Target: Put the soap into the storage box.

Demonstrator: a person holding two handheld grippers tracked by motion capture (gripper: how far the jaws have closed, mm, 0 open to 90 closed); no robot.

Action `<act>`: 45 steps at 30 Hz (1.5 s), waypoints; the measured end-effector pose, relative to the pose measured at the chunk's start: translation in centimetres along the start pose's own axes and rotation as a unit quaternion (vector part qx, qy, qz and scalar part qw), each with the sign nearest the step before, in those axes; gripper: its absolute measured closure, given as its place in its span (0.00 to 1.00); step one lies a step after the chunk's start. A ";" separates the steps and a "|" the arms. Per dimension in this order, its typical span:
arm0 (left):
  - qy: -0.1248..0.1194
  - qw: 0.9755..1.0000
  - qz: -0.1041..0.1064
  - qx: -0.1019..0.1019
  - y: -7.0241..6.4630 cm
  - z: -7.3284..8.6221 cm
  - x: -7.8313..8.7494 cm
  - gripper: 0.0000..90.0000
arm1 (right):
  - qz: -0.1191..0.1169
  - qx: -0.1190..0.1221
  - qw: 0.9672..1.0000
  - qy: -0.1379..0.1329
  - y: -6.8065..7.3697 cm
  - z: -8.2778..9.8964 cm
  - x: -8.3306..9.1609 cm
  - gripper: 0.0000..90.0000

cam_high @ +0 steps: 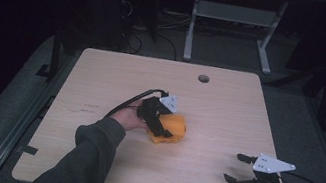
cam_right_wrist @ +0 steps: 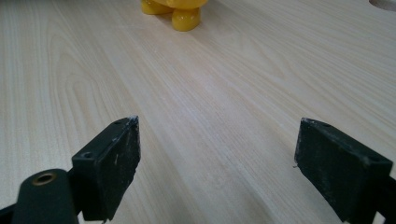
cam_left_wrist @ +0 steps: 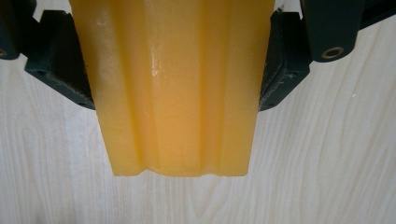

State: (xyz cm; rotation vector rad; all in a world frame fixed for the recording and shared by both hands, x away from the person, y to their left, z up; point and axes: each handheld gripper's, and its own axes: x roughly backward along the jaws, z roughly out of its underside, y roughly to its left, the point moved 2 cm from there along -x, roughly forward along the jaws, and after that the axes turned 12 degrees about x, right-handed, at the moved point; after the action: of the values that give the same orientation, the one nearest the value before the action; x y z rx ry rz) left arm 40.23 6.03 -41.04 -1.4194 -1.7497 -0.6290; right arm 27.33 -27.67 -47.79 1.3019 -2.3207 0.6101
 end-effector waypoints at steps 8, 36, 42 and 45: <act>0.025 1.000 -0.001 -0.003 -0.1 0.3 -0.6 0.23 | 0.000 -0.001 1.000 0.001 0.0 0.0 0.0 0.15; 0.035 0.999 -0.003 -0.014 0.2 0.9 -0.1 0.23 | -0.001 -0.001 1.000 0.002 0.1 0.0 0.0 0.15; 0.035 0.999 -0.007 -0.007 0.2 0.8 -0.1 0.22 | -0.001 0.000 1.000 0.004 0.1 0.0 0.0 0.15; 0.030 1.000 -0.008 -0.005 0.1 0.8 0.1 0.22 | -0.002 0.000 1.000 0.005 0.1 0.0 0.0 0.15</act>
State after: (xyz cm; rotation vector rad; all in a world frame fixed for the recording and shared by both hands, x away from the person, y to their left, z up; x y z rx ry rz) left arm 40.13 6.73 -41.39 -1.3803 -1.7152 -0.6829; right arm 27.28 -27.61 -47.84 1.2998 -2.3107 0.6133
